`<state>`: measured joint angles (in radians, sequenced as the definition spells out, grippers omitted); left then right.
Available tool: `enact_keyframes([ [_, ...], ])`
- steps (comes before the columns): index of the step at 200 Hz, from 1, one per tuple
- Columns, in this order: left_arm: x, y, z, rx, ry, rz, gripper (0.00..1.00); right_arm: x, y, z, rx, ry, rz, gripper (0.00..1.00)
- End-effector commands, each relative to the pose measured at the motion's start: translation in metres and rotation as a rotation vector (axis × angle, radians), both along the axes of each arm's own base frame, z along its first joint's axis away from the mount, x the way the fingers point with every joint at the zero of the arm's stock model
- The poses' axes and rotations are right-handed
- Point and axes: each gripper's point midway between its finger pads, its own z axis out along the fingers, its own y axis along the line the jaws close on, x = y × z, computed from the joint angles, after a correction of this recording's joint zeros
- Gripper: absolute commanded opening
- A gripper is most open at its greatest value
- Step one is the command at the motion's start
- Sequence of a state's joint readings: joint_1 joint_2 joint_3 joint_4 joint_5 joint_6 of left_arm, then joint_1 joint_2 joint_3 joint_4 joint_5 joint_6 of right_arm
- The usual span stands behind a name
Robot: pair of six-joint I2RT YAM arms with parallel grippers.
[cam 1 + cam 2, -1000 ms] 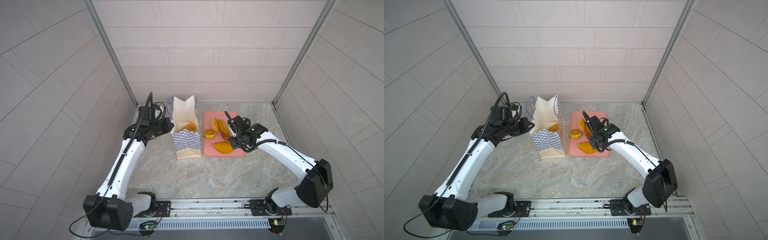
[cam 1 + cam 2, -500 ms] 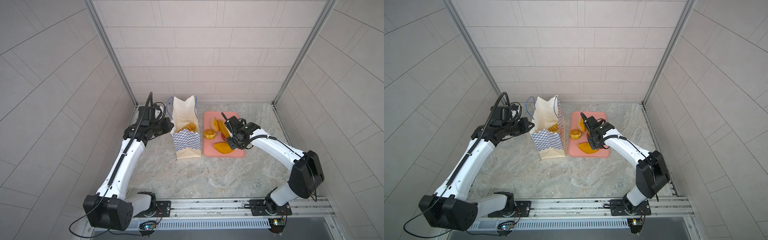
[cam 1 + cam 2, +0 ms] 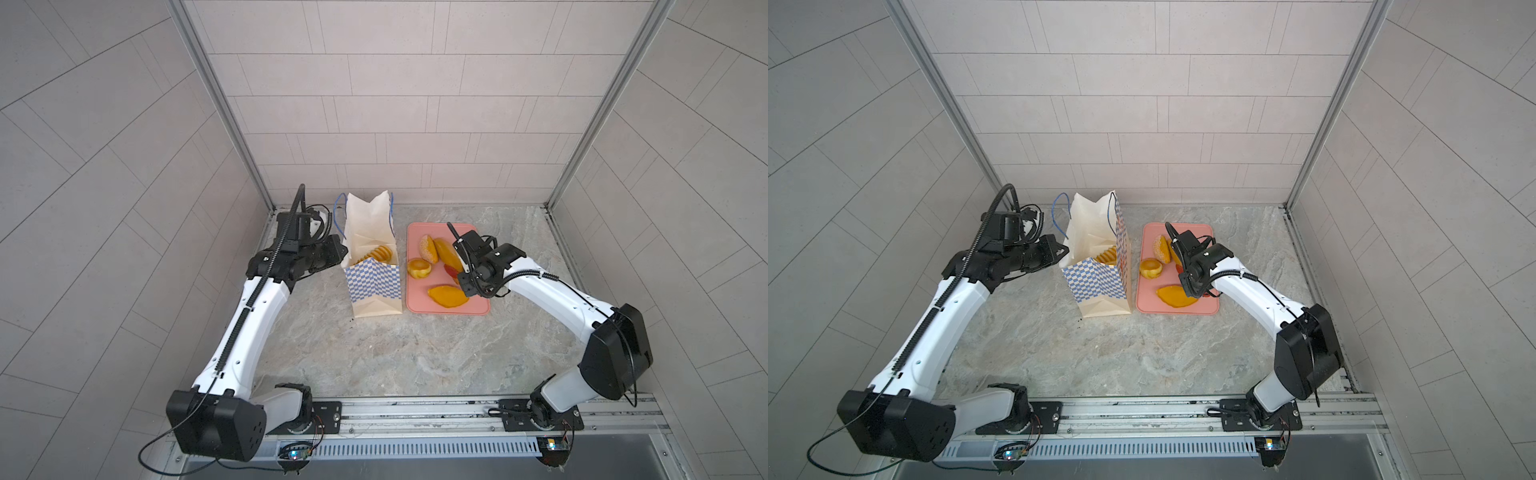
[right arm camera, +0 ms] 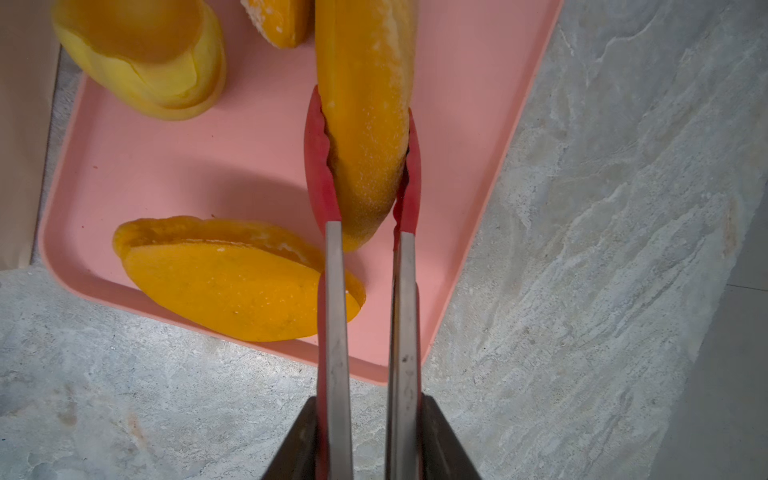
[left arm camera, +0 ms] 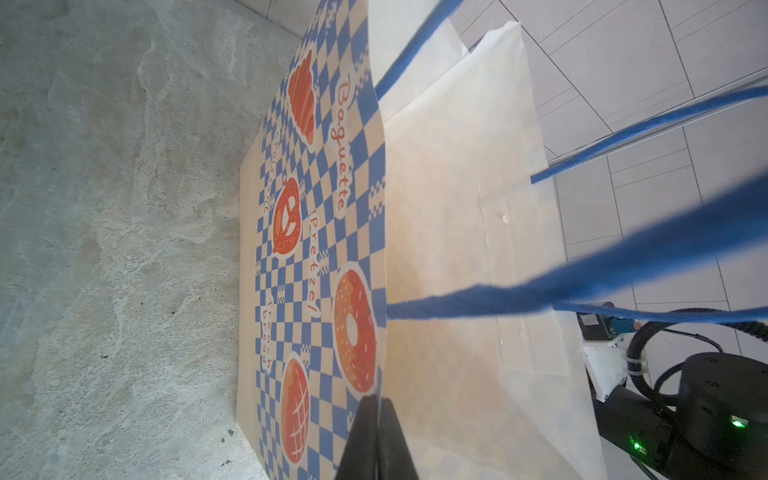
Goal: Place the fake bread into the paper bag
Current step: 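Lift the long golden bun in the tongs high above the tray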
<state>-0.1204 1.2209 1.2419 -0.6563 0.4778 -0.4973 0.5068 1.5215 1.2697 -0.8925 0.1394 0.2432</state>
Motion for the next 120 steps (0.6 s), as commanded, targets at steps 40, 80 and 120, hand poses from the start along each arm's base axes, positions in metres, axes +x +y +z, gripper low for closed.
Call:
enact_keyframes([
  [40, -0.001, -0.001, 0.011, 0.001, -0.033, -0.008, 0.0, -0.001, -0.016, 0.044, 0.019, -0.119, -0.044, 0.33],
  [80, 0.0, -0.001, 0.012, 0.001, -0.035, -0.007, 0.0, -0.002, -0.021, 0.057, 0.03, -0.144, -0.057, 0.32],
  [120, -0.001, -0.001, 0.012, 0.001, -0.036, -0.008, 0.0, -0.004, -0.021, 0.079, 0.064, -0.198, -0.059, 0.32],
])
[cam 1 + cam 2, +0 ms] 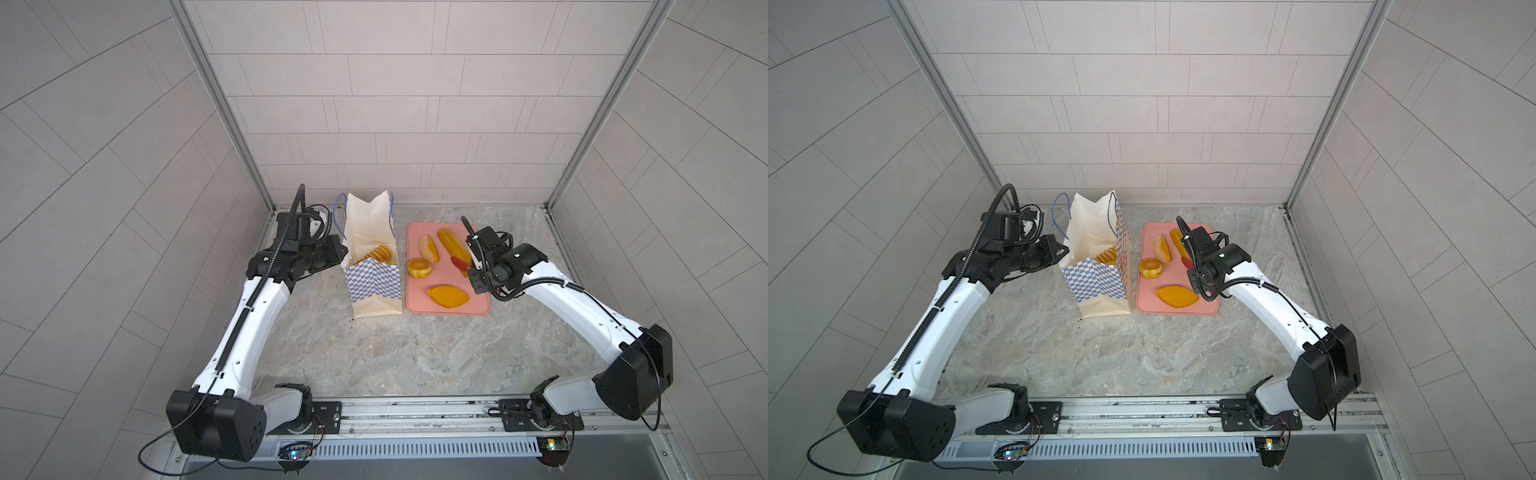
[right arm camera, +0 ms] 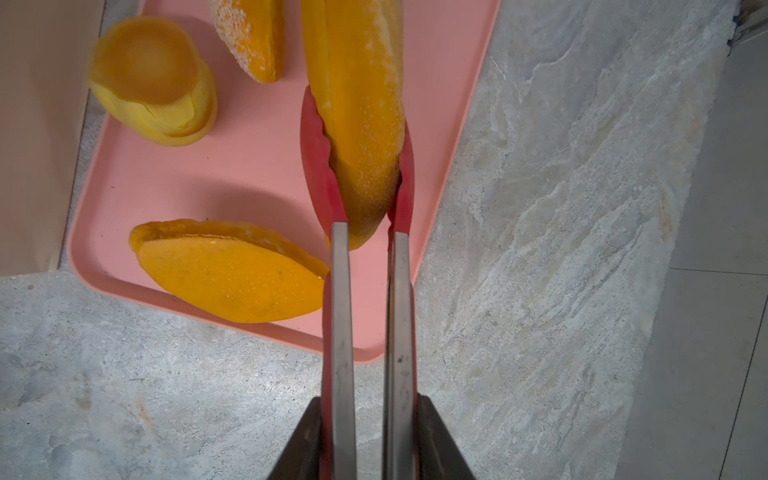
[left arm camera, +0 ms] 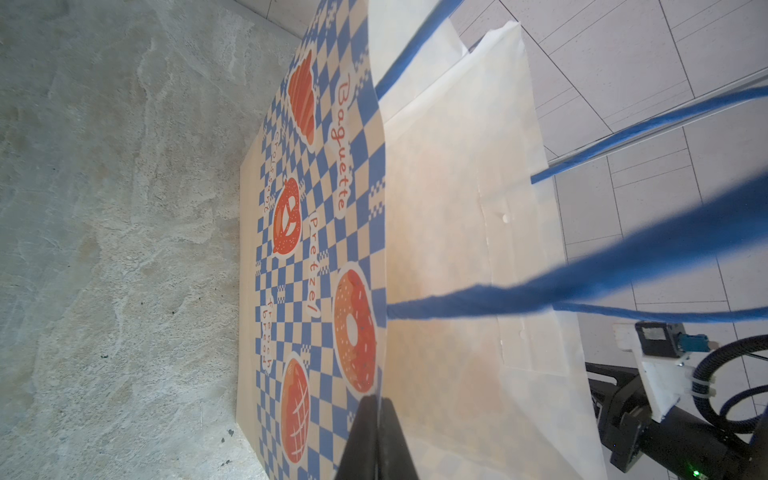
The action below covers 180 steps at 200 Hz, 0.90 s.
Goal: Place the fake bread into the paper bag
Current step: 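Lift the long golden bun in the tongs high above the tray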
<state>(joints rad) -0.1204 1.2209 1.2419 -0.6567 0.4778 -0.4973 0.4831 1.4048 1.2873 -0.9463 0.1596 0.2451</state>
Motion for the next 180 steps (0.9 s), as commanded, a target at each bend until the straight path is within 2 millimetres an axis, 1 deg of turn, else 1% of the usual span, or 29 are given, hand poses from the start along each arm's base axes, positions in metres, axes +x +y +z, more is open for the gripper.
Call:
enact_keyframes([
  [1, -0.001, -0.001, 0.012, 0.001, -0.036, -0.007, 0.0, 0.005, -0.004, 0.042, 0.042, -0.122, -0.025, 0.32],
  [42, -0.001, -0.001, 0.013, 0.002, -0.037, -0.005, 0.0, 0.002, -0.003, 0.079, 0.096, -0.206, -0.02, 0.32],
  [79, -0.002, -0.001, 0.012, 0.003, -0.036, -0.005, 0.0, 0.001, -0.002, 0.108, 0.134, -0.255, -0.014, 0.32],
  [116, -0.002, 0.0, 0.012, 0.003, -0.036, -0.002, 0.0, 0.0, -0.001, 0.13, 0.16, -0.293, -0.011, 0.32],
  [180, -0.002, 0.001, 0.013, 0.006, -0.04, 0.002, 0.0, -0.004, 0.004, 0.175, 0.247, -0.373, 0.0, 0.32],
])
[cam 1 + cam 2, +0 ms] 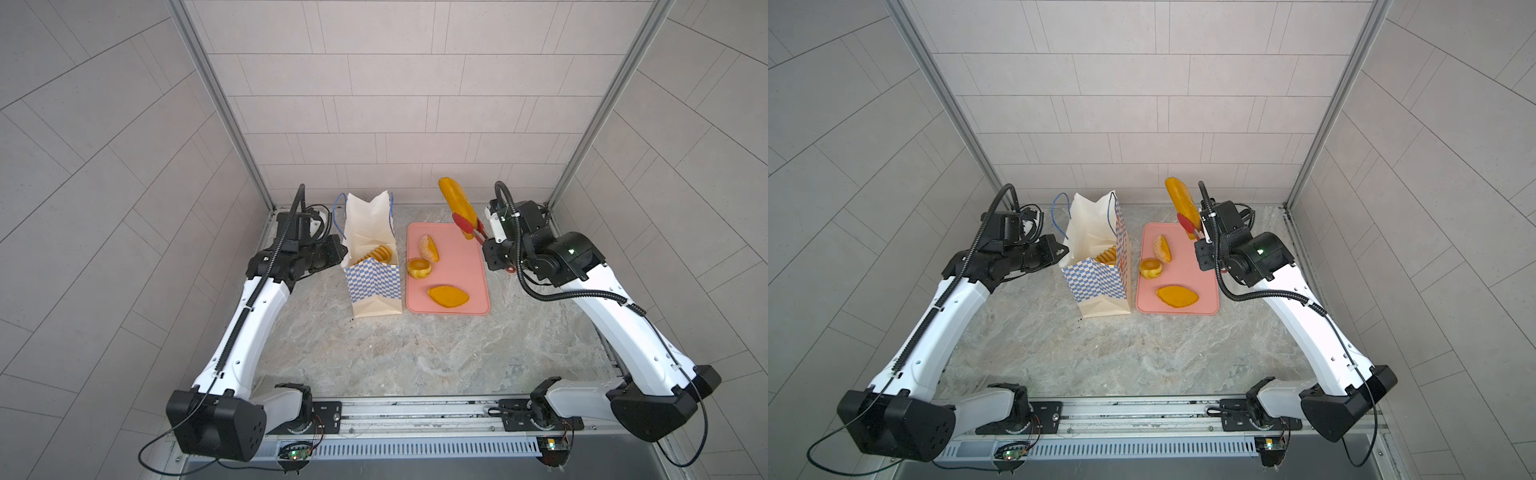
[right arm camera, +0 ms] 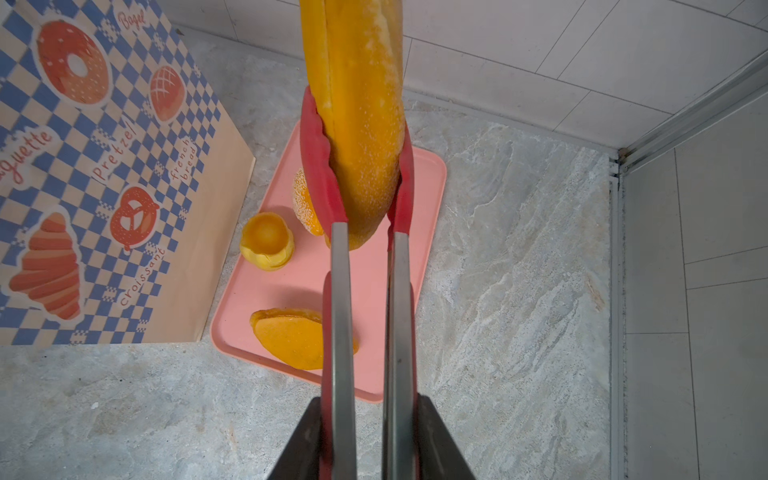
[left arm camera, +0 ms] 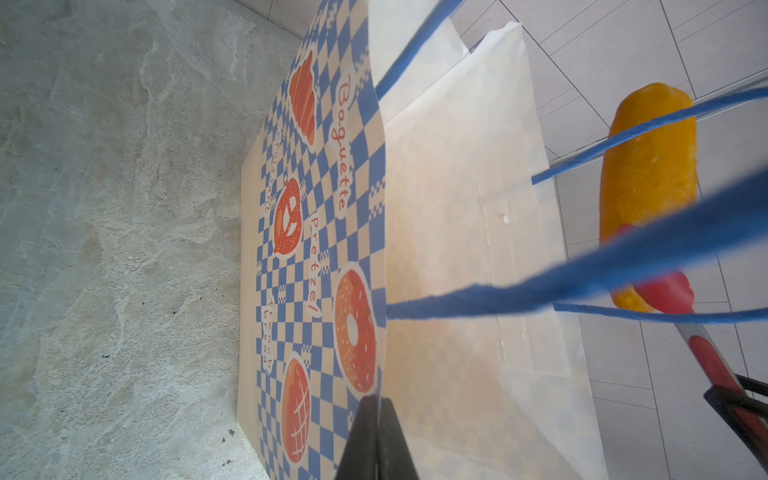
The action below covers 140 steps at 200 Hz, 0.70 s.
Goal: Place the fake bread into the paper bag
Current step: 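Lift the long golden bun in the tongs high above the tray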
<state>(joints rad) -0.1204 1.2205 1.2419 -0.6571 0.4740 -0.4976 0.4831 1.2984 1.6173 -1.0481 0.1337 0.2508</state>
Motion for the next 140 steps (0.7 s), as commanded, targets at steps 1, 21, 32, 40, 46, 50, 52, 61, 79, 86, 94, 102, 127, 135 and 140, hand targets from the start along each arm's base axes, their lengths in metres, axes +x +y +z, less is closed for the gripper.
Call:
enact_keyframes([
  [1, -0.002, 0.0, 0.013, 0.004, -0.04, -0.002, 0.0, -0.005, -0.001, 0.036, 0.072, -0.087, -0.006, 0.32],
  [21, -0.002, 0.0, 0.012, 0.003, -0.037, -0.002, 0.0, -0.009, 0.001, 0.051, 0.113, -0.116, 0.003, 0.32],
  [32, -0.002, 0.0, 0.011, 0.003, -0.037, -0.001, 0.0, -0.011, 0.002, 0.06, 0.136, -0.132, 0.01, 0.32],
  [40, -0.002, 0.0, 0.012, 0.001, -0.037, -0.001, 0.0, -0.012, 0.004, 0.065, 0.153, -0.142, 0.016, 0.32],
  [46, -0.002, -0.001, 0.012, 0.001, -0.037, -0.002, 0.0, -0.013, 0.005, 0.068, 0.164, -0.148, 0.02, 0.32],
  [50, -0.002, 0.0, 0.012, 0.0, -0.039, -0.001, 0.0, -0.014, 0.005, 0.071, 0.172, -0.152, 0.023, 0.32],
  [52, -0.002, -0.001, 0.012, 0.001, -0.039, -0.002, 0.0, -0.015, 0.006, 0.072, 0.175, -0.153, 0.026, 0.32],
  [61, -0.002, 0.0, 0.013, 0.001, -0.042, -0.001, 0.0, -0.016, 0.008, 0.077, 0.194, -0.164, 0.034, 0.32],
  [79, -0.002, 0.0, 0.013, 0.001, -0.039, 0.001, 0.0, -0.019, 0.011, 0.087, 0.231, -0.183, 0.05, 0.32],
  [86, -0.002, 0.0, 0.013, 0.001, -0.04, 0.0, 0.0, -0.02, 0.013, 0.09, 0.244, -0.189, 0.058, 0.32],
  [94, -0.002, 0.0, 0.013, 0.0, -0.038, 0.0, 0.0, -0.022, 0.015, 0.095, 0.259, -0.195, 0.068, 0.32],
  [102, -0.002, 0.0, 0.012, 0.001, -0.037, 0.0, 0.0, -0.023, 0.019, 0.098, 0.274, -0.2, 0.079, 0.32],
  [127, -0.003, 0.0, 0.013, 0.001, -0.039, 0.003, 0.0, -0.027, 0.029, 0.109, 0.312, -0.213, 0.112, 0.32],
  [135, -0.003, 0.0, 0.013, 0.001, -0.04, 0.003, 0.0, -0.029, 0.033, 0.112, 0.321, -0.217, 0.124, 0.32],
  [140, -0.003, 0.0, 0.013, 0.001, -0.038, 0.003, 0.0, -0.03, 0.035, 0.114, 0.326, -0.22, 0.13, 0.32],
])
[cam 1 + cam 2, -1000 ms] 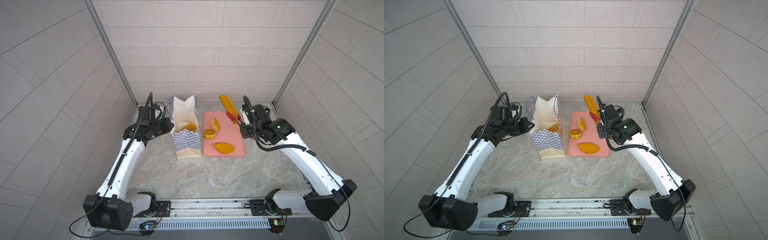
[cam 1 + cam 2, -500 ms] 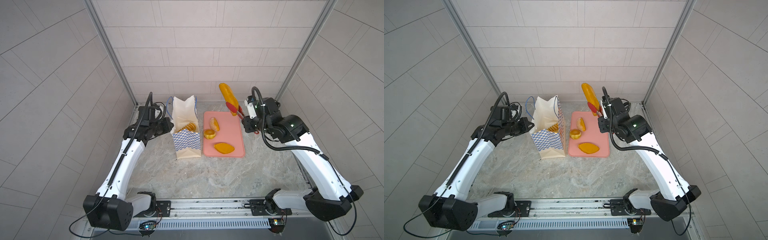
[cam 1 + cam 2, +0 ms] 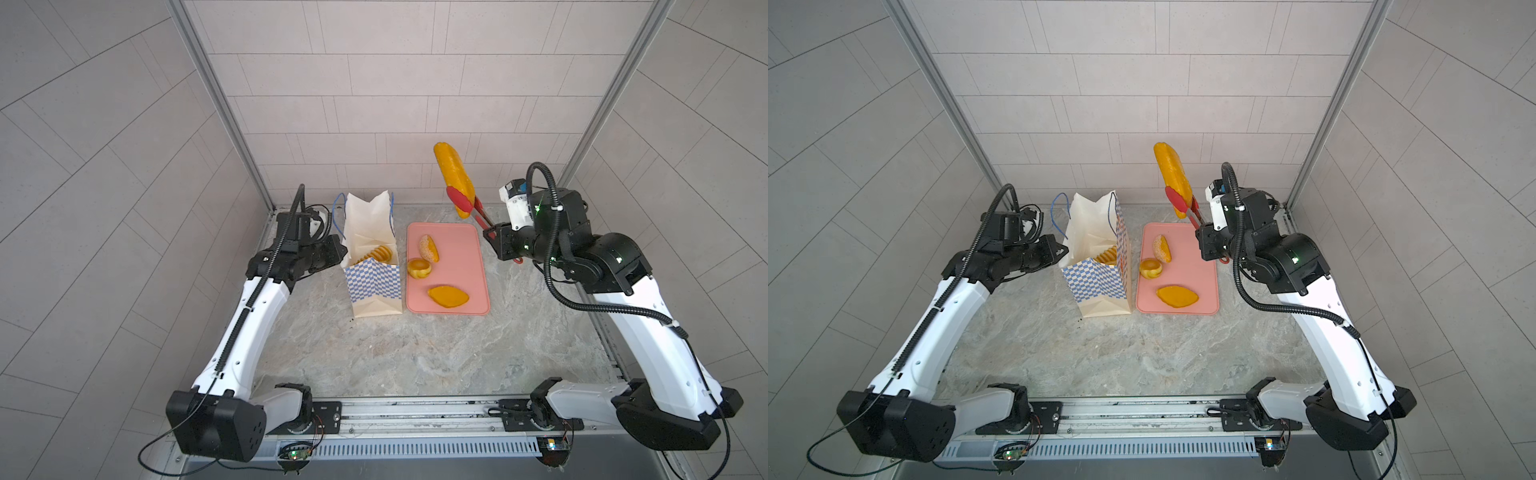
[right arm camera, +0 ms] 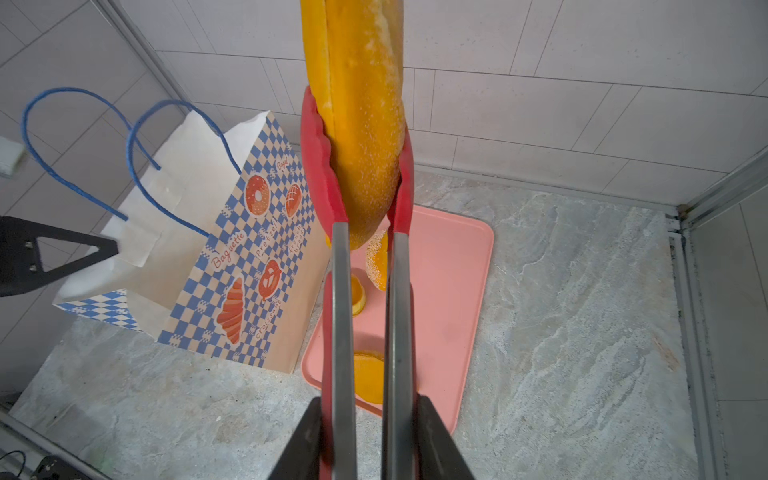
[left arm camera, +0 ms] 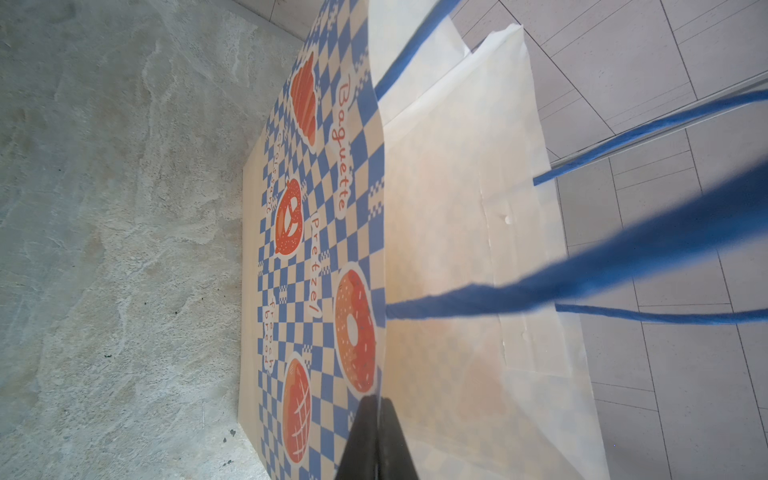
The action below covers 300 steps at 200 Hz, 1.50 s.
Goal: Place the fake bread into the paper bag
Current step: 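Lift the long golden bun in the tongs high above the tray, then swing the held long bun over the open bag with the right tongs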
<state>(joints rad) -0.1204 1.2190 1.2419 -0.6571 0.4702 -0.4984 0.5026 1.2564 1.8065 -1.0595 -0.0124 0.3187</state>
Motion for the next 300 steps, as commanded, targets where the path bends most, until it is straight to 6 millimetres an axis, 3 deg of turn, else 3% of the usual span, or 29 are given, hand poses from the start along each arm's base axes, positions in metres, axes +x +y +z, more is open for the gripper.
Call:
enact_keyframes([
  [1, -0.003, 0.0, 0.012, 0.0, -0.036, 0.0, 0.0, -0.008, 0.012, 0.035, 0.089, -0.087, 0.04, 0.32],
  [107, -0.004, 0.0, 0.016, -0.004, -0.042, 0.003, 0.0, -0.026, 0.062, 0.052, 0.093, -0.121, 0.167, 0.32],
  [176, -0.005, 0.0, 0.018, -0.002, -0.045, 0.006, 0.0, -0.036, 0.082, 0.061, 0.08, -0.148, 0.212, 0.33],
  [300, -0.005, 0.0, 0.019, -0.004, -0.048, 0.004, 0.0, -0.046, 0.134, 0.047, 0.082, -0.148, 0.233, 0.31],
])
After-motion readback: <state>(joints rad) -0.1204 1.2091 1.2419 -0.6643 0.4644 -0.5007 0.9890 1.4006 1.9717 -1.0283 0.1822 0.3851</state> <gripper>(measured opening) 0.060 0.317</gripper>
